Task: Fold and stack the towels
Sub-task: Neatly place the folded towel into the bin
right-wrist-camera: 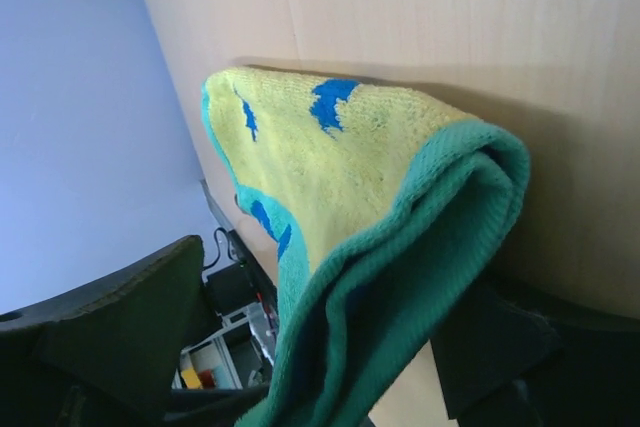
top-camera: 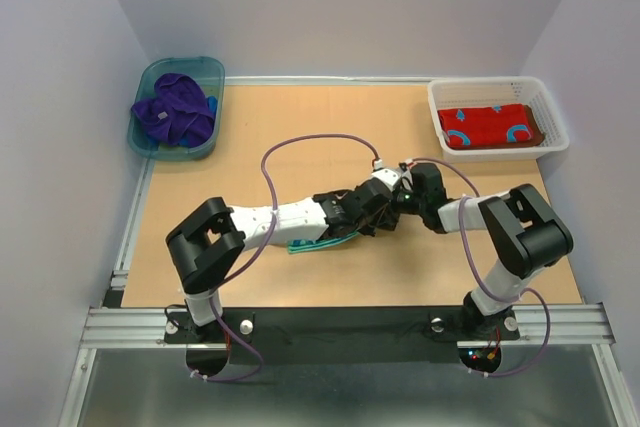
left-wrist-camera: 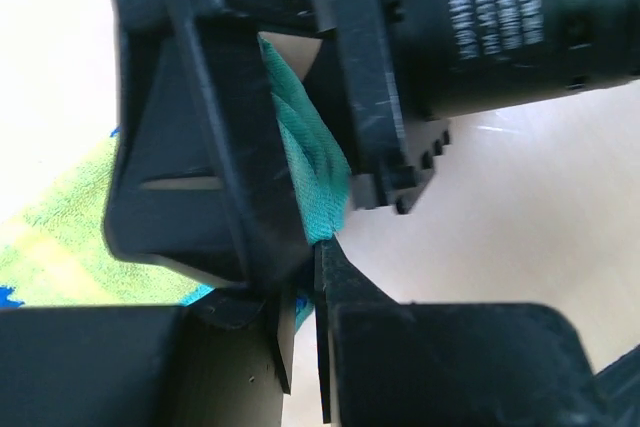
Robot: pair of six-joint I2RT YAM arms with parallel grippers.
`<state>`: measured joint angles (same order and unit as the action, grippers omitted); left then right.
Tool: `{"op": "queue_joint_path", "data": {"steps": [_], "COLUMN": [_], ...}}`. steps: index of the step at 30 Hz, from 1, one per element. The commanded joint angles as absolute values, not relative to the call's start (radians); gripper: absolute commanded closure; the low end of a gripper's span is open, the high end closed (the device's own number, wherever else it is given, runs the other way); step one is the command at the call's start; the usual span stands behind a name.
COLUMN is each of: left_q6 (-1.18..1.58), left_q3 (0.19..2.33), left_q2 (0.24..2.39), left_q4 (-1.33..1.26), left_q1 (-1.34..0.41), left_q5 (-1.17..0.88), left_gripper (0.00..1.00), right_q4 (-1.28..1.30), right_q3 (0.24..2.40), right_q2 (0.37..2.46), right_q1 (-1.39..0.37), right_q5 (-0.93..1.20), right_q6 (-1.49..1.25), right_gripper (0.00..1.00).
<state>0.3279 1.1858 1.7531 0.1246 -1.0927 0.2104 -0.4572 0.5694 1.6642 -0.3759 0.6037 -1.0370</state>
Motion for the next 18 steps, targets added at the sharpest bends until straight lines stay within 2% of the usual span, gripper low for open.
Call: {"op": "queue_joint_path", "data": {"steps": [1, 4, 5, 7, 8, 9, 10, 11, 13, 16, 18], "left_q6": [0.379, 0.403, 0.42, 0.431, 0.439, 0.437, 0.436, 0.433, 0.422, 0.411, 0.391], "left_q3": [1.204, 1.216, 1.218, 1.223, 1.221, 1.221, 1.218, 1.216, 1.2, 1.165, 1.14], "left_q2": [1.766, 1.782, 1.786, 1.786, 1.776, 1.77, 1.758, 1.731, 1.694, 1.609, 1.527], "left_q4": [0.078, 0.075, 0.074, 0.074, 0.075, 0.077, 0.077, 0.08, 0.084, 0.115, 0.129], "left_q1": [-1.114, -1.117, -1.117, -1.117, -1.117, -1.117, -1.115, -1.115, -1.097, -1.03, -0.98], "left_q5": [0.221, 0.213, 0.21, 0.209, 0.21, 0.212, 0.218, 0.228, 0.253, 0.239, 0.215], "left_gripper": [0.84, 0.8, 0.72, 0.58, 0.54, 0.5, 0.47, 0.32, 0.13, 0.02, 0.01], "right_q4": [-0.408, -0.377, -0.365, -0.302, -0.285, -0.25, -0.227, -0.201, -0.111, 0.054, 0.151], "right_q3": [0.577, 0.589, 0.601, 0.62, 0.635, 0.647, 0.659, 0.693, 0.735, 0.845, 0.932], "right_q2": [1.706, 1.703, 1.695, 1.684, 1.672, 1.664, 1.661, 1.657, 1.655, 1.652, 1.648], "right_q1": [-0.396, -0.396, -0.396, -0.396, -0.394, -0.394, -0.393, -0.391, -0.385, -0.37, -0.365], "right_q5": [0.568, 0.557, 0.551, 0.52, 0.499, 0.491, 0.482, 0.473, 0.45, 0.375, 0.303], "right_q6": [-1.008, -0.971, -0.962, -0.917, -0.904, -0.881, -0.865, -0.847, -0.781, -0.66, -0.582], "right_gripper": [0.12, 0.42, 0.6, 0.78, 0.93, 0.98, 1.0, 0.99, 1.0, 0.99, 1.0]}}
